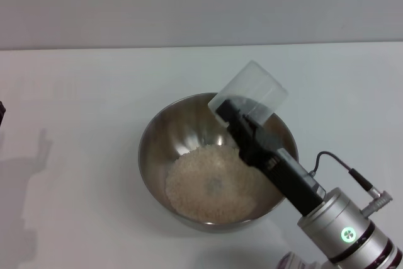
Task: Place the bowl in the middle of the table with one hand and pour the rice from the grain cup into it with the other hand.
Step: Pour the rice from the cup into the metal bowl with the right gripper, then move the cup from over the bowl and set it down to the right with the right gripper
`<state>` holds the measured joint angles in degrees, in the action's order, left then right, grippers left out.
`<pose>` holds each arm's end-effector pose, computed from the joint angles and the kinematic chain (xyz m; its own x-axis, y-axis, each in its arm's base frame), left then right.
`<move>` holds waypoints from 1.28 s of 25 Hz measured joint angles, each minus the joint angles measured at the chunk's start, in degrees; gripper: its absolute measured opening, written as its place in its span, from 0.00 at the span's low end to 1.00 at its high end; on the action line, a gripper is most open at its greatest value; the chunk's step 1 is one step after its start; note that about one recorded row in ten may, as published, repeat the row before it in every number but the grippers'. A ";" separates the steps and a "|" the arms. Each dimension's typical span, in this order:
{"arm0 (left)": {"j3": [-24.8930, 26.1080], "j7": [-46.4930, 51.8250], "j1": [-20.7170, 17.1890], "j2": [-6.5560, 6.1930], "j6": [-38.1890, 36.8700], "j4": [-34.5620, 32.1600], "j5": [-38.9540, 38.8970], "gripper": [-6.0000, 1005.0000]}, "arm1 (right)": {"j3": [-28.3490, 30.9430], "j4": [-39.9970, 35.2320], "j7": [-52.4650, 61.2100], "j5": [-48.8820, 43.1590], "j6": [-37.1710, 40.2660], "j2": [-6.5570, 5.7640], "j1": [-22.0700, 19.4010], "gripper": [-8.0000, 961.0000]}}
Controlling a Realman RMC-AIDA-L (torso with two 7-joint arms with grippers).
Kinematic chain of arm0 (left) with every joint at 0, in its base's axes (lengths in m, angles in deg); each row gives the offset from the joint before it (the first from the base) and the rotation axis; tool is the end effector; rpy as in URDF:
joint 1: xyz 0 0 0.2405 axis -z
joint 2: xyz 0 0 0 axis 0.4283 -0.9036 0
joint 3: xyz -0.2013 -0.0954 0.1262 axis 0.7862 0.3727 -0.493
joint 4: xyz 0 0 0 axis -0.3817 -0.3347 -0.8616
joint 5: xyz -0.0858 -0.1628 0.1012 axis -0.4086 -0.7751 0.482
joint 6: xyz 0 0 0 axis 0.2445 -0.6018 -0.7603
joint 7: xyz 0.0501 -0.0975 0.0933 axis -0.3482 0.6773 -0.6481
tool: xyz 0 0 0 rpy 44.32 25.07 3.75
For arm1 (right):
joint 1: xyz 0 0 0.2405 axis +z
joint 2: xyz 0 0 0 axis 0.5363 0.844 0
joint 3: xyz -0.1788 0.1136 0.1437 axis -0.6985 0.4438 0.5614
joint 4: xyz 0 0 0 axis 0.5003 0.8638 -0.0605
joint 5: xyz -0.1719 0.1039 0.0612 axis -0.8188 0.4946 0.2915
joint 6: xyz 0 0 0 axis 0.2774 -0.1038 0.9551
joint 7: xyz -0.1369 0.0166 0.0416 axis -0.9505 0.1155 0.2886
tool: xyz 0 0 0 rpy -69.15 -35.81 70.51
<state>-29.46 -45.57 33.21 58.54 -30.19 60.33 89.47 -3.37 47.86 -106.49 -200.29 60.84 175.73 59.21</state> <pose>-0.3258 0.2668 0.0036 0.7992 -0.2139 0.5617 0.5902 0.1024 -0.8007 0.1971 0.2521 -0.1062 -0.0214 0.3139 0.9492 0.7652 0.6162 -0.1865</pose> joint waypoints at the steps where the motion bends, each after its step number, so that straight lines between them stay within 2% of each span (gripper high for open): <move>1: 0.00 0.01 0.04 0.00 0.01 0.00 0.00 0.83 | -0.01 -0.10 -1.41 -0.41 -0.12 0.00 -0.07 0.02; 8: 0.00 0.04 0.22 0.00 0.05 0.01 0.00 0.83 | 0.15 -0.54 -5.85 -1.69 -1.79 0.00 0.33 0.02; 16: 0.00 0.05 0.24 0.00 0.04 0.01 0.00 0.83 | 0.78 0.20 -2.75 -1.94 -1.89 0.00 0.19 0.02; 23: 0.00 0.05 0.25 0.00 0.04 0.01 0.00 0.83 | 5.46 5.58 17.59 -1.88 2.18 -0.01 -1.62 0.02; 27: 0.01 0.05 0.24 0.00 0.04 0.01 0.00 0.83 | 7.54 8.59 35.59 -1.75 6.09 0.00 -3.98 0.02; 32: 0.00 0.05 0.33 0.00 0.04 0.01 0.00 0.83 | 12.01 12.56 56.51 -1.55 7.17 -0.01 -7.98 0.02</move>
<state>-29.46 -45.52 33.54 58.54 -30.15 60.34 89.46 8.64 60.41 -49.98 -201.84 68.01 175.72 51.23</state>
